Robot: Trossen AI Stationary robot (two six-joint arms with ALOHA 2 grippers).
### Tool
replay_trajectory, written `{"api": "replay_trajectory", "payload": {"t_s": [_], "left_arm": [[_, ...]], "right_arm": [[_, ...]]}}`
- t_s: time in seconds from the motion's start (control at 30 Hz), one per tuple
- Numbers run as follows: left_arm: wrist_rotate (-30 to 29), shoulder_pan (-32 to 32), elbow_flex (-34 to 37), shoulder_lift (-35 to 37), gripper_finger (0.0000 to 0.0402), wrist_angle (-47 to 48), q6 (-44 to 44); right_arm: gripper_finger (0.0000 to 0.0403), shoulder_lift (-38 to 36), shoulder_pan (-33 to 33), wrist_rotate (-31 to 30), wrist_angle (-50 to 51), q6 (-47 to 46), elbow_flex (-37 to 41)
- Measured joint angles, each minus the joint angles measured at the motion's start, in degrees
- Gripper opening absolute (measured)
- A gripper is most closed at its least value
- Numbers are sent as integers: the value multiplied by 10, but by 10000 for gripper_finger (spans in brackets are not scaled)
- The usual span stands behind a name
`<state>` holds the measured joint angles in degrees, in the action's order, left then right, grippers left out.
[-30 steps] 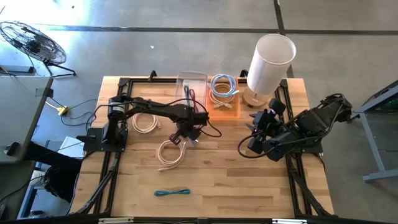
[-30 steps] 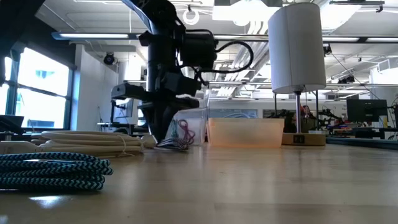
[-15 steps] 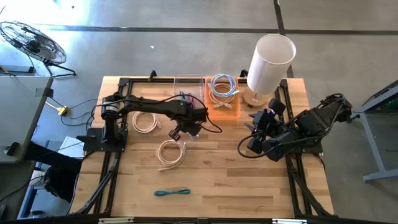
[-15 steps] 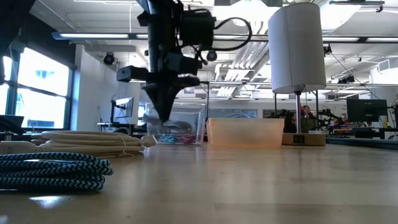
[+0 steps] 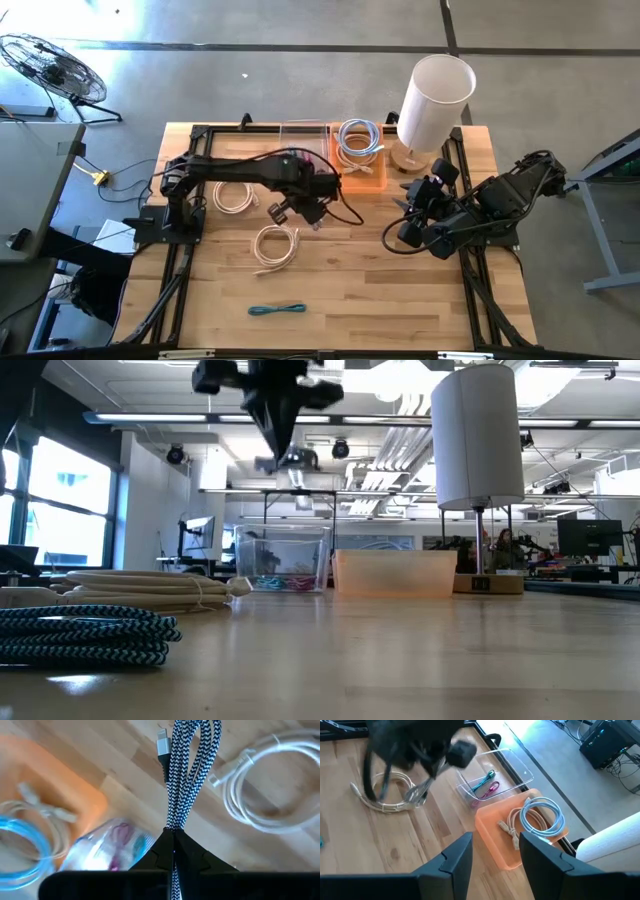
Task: Pick & Place USB Port
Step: Put the white charger cable into the transparent bin
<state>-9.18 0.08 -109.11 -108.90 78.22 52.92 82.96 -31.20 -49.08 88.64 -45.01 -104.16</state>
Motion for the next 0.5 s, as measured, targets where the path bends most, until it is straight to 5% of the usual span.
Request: {"api": "replay_trajectory", "payload": {"t_s": [0.27, 0.5], "left_arm": [[0, 64, -119, 1, 1, 109, 105], [142, 188, -145, 9, 0, 75, 204]], "right_arm": [[153, 0, 0, -5, 3, 0, 0], [153, 0, 0, -8, 4, -6, 0]]}}
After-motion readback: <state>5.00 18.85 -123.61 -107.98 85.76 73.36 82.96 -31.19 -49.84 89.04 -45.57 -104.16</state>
